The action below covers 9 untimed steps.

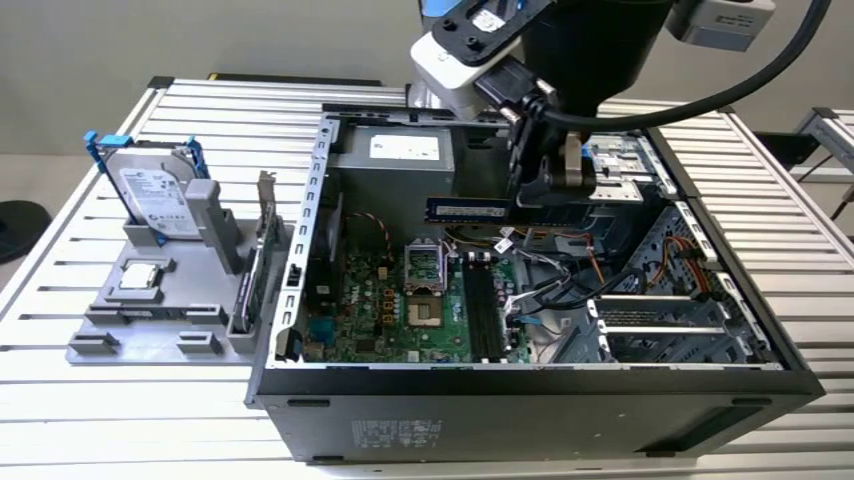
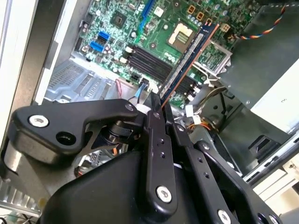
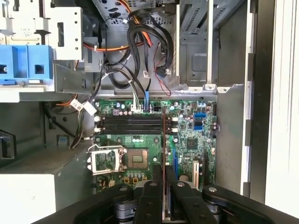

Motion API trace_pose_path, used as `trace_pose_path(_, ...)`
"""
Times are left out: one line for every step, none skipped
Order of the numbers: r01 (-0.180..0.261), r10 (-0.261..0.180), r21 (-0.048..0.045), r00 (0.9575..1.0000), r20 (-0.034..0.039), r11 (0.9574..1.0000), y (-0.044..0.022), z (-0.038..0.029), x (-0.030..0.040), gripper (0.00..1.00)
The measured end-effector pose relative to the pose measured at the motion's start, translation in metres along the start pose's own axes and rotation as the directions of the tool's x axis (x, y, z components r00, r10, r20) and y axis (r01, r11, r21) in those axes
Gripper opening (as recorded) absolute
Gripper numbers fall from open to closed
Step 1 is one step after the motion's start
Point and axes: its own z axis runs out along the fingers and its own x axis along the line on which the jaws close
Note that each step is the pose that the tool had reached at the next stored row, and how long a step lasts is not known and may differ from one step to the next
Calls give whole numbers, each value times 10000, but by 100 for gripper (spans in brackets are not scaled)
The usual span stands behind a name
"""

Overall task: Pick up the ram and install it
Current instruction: 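Pick up the ram and move it above insertion slot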

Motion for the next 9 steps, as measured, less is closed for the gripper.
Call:
trace_pose_path(0,0,0,10000,-1,10000,13,0,0,0)
trace_pose_path(0,0,1,10000,1,10000,25,0,1,0)
trace_pose_path(0,0,1,10000,1,10000,36,0,1,0)
trace_pose_path(0,0,1,10000,0,10000,48,0,1,0)
trace_pose_path(0,0,2,10000,1,10000,59,-1,2,0)
trace_pose_path(0,0,2,10000,0,10000,70,-1,2,0)
trace_pose_path(0,0,2,10000,-1,10000,81,-1,3,0)
trace_pose_path(0,0,2,10000,0,10000,91,-1,3,0)
trace_pose_path(0,0,1,10000,0,10000,103,-1,3,0)
